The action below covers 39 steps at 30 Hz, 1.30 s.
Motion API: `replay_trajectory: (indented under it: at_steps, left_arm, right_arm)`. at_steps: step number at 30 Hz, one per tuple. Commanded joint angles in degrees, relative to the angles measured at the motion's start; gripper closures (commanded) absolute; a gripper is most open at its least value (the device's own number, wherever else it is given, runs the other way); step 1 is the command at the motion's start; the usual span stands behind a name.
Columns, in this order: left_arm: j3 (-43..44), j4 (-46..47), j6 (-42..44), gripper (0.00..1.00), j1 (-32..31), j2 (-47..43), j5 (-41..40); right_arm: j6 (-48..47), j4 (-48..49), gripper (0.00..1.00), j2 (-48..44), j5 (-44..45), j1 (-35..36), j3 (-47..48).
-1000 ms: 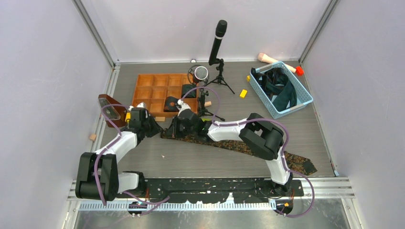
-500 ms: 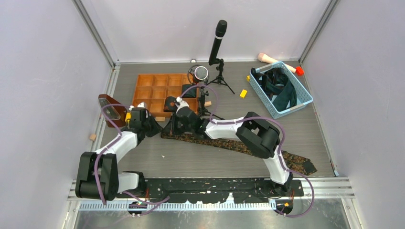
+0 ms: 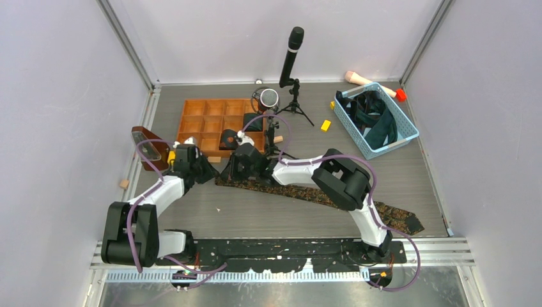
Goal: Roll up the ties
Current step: Roll the tie at the center of the board.
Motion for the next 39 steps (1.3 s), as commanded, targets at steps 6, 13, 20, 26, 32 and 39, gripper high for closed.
replay_trajectory:
  at_steps: [6, 13, 20, 26, 32, 39]
  left_arm:
    - [0.1, 2.3, 0.2, 1.00, -0.3, 0.3, 0.1]
    - [0.0, 2.1, 0.9, 1.00, -0.3, 0.0, -0.3]
    - [0.3, 2.0, 0.6, 0.98, -0.3, -0.1, -0.3]
    - [0.2, 0.5, 0.5, 0.69, -0.2, -2.0, -1.7]
    - [-1.8, 0.5, -0.1, 0.62, -0.2, -5.2, -2.4]
    - [-3.8, 2.5, -1.9, 0.66, -0.2, -5.5, -0.9]
  right_arm:
    - [2.1, -1.7, 1.00, -0.5, 2.8, 0.0, -1.8]
    - [2.8, 0.5, 1.00, 1.2, 2.5, -0.1, -2.7]
    - [2.9, -0.4, 1.00, 1.2, 3.1, 0.0, -3.3]
    - [3.3, -0.3, 1.00, 1.5, 3.1, 0.0, -3.7]
    - [3.6, -0.5, 1.00, 1.3, 3.1, 0.0, -4.1]
    - [3.7, -1.6, 1.00, 0.8, 5.3, 0.0, -4.3]
